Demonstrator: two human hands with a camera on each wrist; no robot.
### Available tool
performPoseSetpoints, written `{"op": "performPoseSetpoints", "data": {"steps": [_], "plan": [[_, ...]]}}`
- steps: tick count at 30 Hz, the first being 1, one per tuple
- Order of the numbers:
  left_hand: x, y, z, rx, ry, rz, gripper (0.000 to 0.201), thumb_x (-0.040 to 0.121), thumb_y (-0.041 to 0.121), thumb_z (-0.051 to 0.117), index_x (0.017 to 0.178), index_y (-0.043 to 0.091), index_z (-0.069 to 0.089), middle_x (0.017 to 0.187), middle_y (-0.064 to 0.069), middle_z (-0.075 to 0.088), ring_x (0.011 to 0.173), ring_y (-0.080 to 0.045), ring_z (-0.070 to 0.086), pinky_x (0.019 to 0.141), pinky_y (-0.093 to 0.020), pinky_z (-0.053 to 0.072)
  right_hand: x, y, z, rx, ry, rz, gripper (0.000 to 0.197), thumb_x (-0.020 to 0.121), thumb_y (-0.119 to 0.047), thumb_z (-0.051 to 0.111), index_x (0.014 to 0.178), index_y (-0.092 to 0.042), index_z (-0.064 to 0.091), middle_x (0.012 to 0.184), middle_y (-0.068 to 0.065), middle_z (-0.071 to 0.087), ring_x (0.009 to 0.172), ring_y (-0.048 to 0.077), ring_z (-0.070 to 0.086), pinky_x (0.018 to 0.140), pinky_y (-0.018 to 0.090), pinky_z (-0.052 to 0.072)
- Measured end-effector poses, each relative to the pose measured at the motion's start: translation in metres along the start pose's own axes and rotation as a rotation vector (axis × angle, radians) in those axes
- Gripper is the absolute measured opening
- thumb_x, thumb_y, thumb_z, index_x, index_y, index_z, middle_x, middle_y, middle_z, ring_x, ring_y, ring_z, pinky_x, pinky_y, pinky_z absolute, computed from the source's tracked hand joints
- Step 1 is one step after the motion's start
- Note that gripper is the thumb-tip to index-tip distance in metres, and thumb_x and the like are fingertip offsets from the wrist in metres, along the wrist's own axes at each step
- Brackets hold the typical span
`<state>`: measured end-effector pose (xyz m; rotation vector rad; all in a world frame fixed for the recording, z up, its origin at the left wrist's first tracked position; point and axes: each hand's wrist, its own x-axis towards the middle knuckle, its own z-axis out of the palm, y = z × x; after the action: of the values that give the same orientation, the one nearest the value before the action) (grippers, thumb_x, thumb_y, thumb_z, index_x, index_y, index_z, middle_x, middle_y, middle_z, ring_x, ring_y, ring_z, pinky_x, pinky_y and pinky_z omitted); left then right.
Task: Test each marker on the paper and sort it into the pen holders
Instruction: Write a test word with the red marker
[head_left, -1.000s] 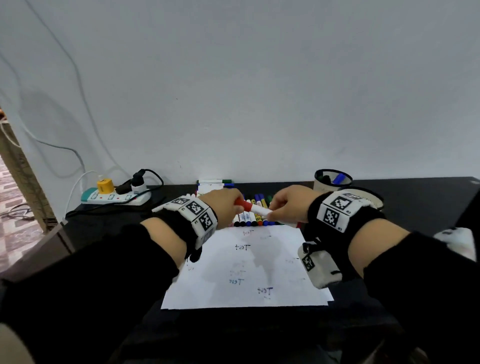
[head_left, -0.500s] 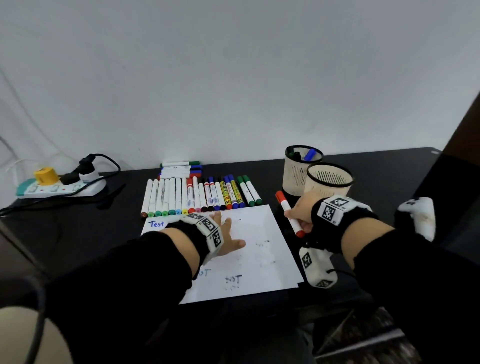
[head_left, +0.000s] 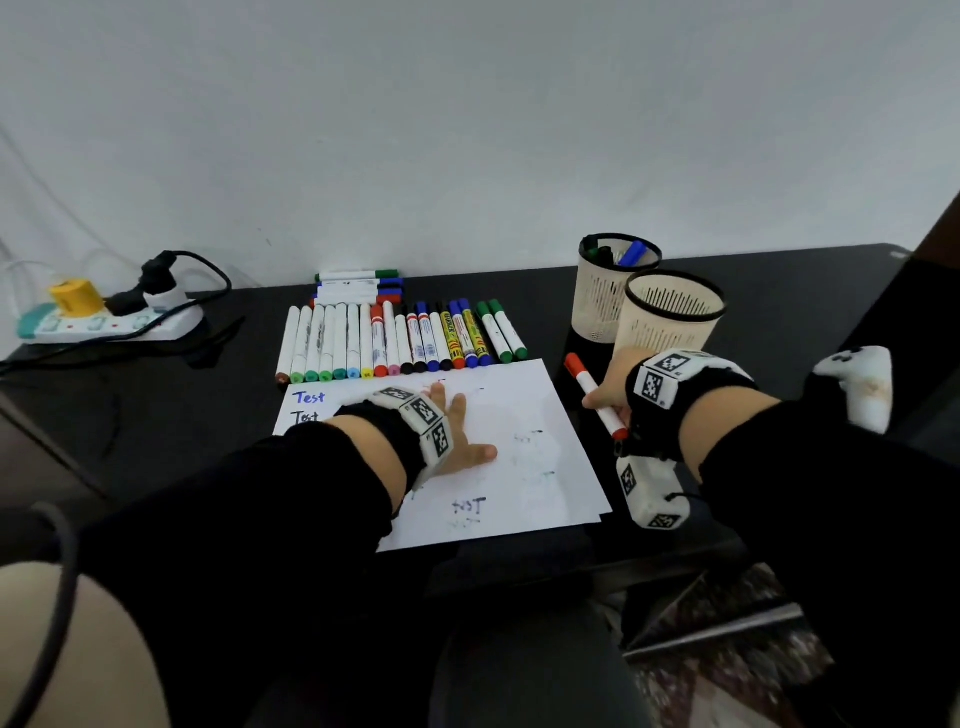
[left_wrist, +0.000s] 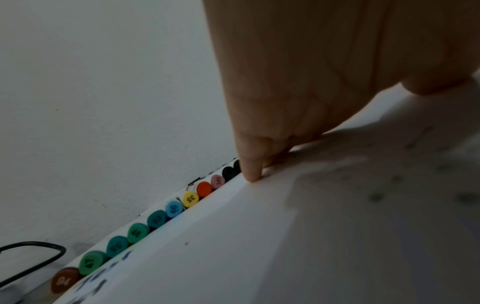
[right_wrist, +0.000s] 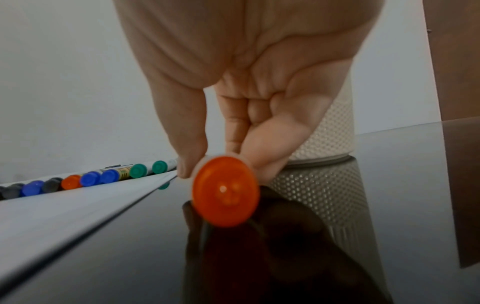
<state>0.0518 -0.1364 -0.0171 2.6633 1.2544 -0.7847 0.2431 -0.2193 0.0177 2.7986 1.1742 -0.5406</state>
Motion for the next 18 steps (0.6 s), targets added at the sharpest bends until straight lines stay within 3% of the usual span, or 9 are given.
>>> {"op": "performPoseSetpoints", "data": {"steps": [7,10,18], "plan": [[0.005,-0.002,0.003,-0.003,-0.002,-0.01,0.09,0.087,0.07,0.027,0.149,0.016,-0.011,0.155,-0.012,-0.018,0.145,-0.03,-0.004,0.117,-0.05,0.008,0.001,0.001,0.001,-0.001,0.024,0.001,0.036,0.084,-0.046,0.065,0.083,-0.01,0.06,0.096,0.009,0.07,0.092,0.025,0.067,0.083,0.034,0.05],[0.005,-0.001,0.004,-0.015,0.007,-0.012,0.09,0.088,0.069,0.028,0.149,0.015,-0.011,0.155,-0.012,-0.018,0.145,-0.03,-0.005,0.117,-0.049,0.007,0.0,-0.001,0.001,-0.017,0.04,0.008,0.037,0.084,-0.047,0.064,0.079,-0.01,0.058,0.096,0.009,0.069,0.09,0.024,0.066,0.08,0.032,0.048],[0.002,0.0,0.001,-0.026,0.012,0.005,0.09,0.089,0.067,0.03,0.149,0.013,-0.009,0.155,-0.014,-0.016,0.145,-0.03,-0.003,0.117,-0.048,0.009,-0.004,0.001,-0.015,-0.034,0.071,0.01,0.04,0.087,-0.046,0.061,0.073,-0.008,0.056,0.101,0.01,0.07,0.097,0.026,0.067,0.091,0.037,0.051]]}}
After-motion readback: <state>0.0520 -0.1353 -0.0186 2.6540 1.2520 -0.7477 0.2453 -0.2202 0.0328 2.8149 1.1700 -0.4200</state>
